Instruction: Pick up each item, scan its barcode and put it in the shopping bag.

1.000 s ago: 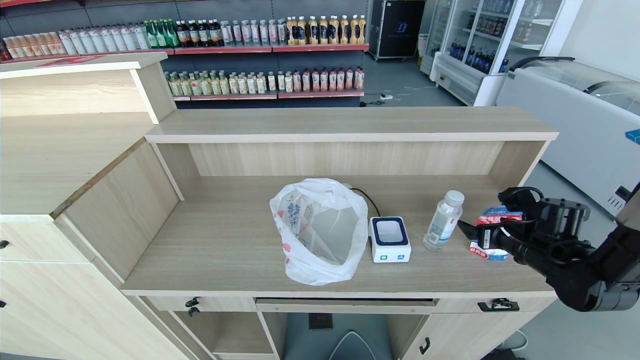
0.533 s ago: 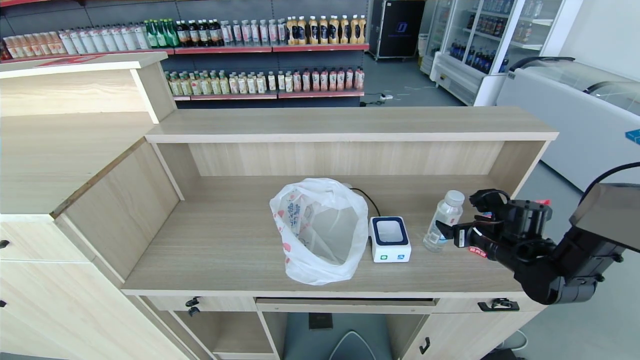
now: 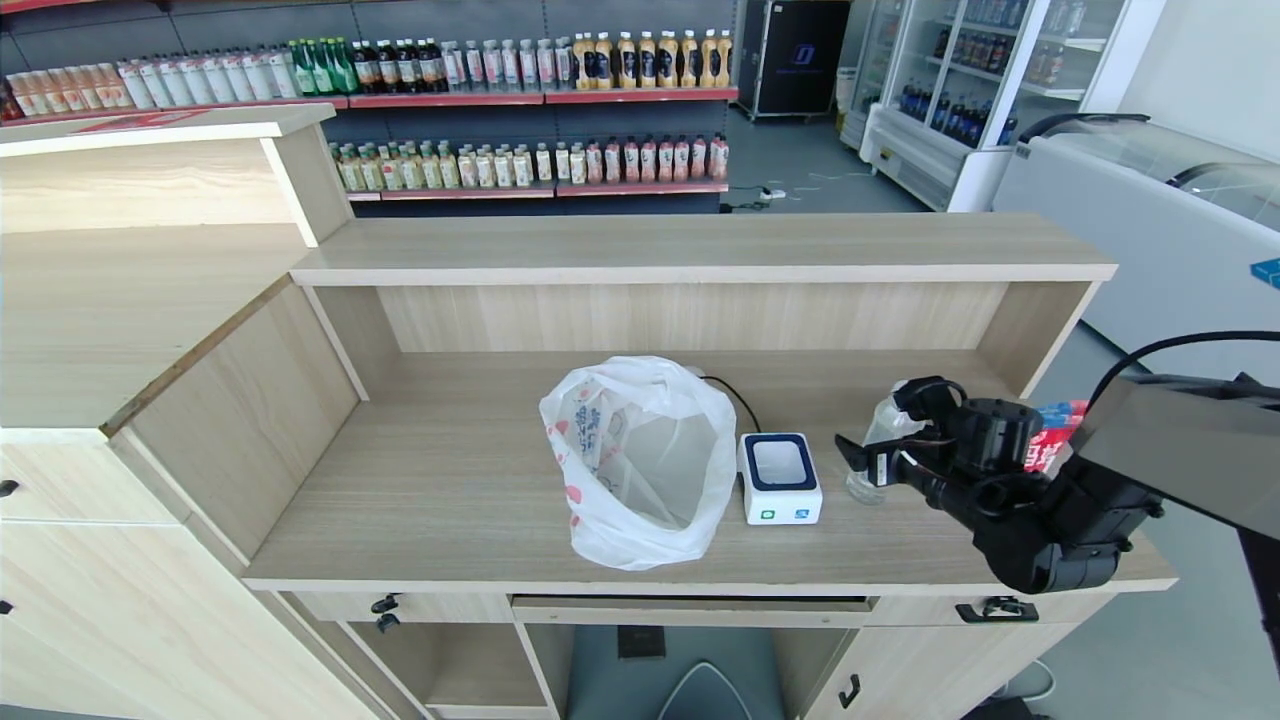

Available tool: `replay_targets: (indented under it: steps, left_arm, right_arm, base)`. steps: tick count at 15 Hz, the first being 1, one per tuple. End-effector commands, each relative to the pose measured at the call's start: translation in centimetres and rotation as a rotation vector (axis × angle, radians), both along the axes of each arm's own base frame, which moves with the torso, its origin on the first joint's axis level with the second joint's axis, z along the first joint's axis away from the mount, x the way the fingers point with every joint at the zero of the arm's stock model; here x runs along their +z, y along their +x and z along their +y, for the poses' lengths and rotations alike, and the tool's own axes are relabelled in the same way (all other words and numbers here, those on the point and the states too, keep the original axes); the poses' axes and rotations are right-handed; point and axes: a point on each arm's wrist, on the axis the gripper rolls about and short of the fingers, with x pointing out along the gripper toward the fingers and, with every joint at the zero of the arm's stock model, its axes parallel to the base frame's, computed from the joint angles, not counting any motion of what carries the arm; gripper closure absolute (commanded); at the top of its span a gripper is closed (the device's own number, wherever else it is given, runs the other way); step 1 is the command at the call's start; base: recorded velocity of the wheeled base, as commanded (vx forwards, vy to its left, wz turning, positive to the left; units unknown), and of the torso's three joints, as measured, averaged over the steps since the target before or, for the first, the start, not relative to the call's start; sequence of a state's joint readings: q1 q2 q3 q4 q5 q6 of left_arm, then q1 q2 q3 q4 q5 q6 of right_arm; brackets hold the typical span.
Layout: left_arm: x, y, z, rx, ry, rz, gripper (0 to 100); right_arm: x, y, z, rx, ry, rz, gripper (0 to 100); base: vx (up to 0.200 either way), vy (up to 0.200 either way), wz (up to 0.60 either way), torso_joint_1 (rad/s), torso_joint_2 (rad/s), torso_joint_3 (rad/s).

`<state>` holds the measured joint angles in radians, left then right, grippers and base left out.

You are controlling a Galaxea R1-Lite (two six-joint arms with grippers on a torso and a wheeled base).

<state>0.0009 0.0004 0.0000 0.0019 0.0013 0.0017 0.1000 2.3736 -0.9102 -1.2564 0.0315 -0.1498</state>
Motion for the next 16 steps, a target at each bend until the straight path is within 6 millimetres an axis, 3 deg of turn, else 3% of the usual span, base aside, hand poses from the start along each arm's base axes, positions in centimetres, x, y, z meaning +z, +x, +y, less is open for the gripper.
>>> replay_targets:
  steps: [1, 6, 13, 14, 16]
  left_arm:
    - [0.0, 0.0, 0.0, 0.001, 0.0, -0.001, 0]
    - [0.0, 0.0, 0.0, 0.001, 0.0, 0.001, 0]
    - [0.0, 0.0, 0.0, 0.001, 0.0, 0.001, 0]
    - [0.0, 0.0, 0.0, 0.001, 0.0, -0.001, 0]
    - [0.0, 0.0, 0.0, 0.001, 0.0, 0.001, 0]
  right_arm:
    - [-1.2, 0.5, 0.2, 0.009, -0.01, 0.016, 0]
    - [-2.7, 2.0, 0.7, 0.051, -0.003, 0.004, 0]
    - [-1.8, 3.0, 1.8, 0.129, 0.018, -0.054, 0]
    - [-1.3, 3.1, 1.9, 0.162, 0.03, -0.088, 100]
    - [-0.6, 3.1, 1.9, 0.182, 0.029, -0.113, 100]
  base:
    - [0.0, 0.0, 0.0, 0.0, 0.0, 0.0]
    - [0.0, 0.0, 0.0, 0.0, 0.0, 0.0]
    - [0.0, 0.0, 0.0, 0.0, 0.0, 0.0]
    - [0.0, 0.0, 0.0, 0.0, 0.0, 0.0]
    - [0.0, 0.0, 0.0, 0.0, 0.0, 0.0]
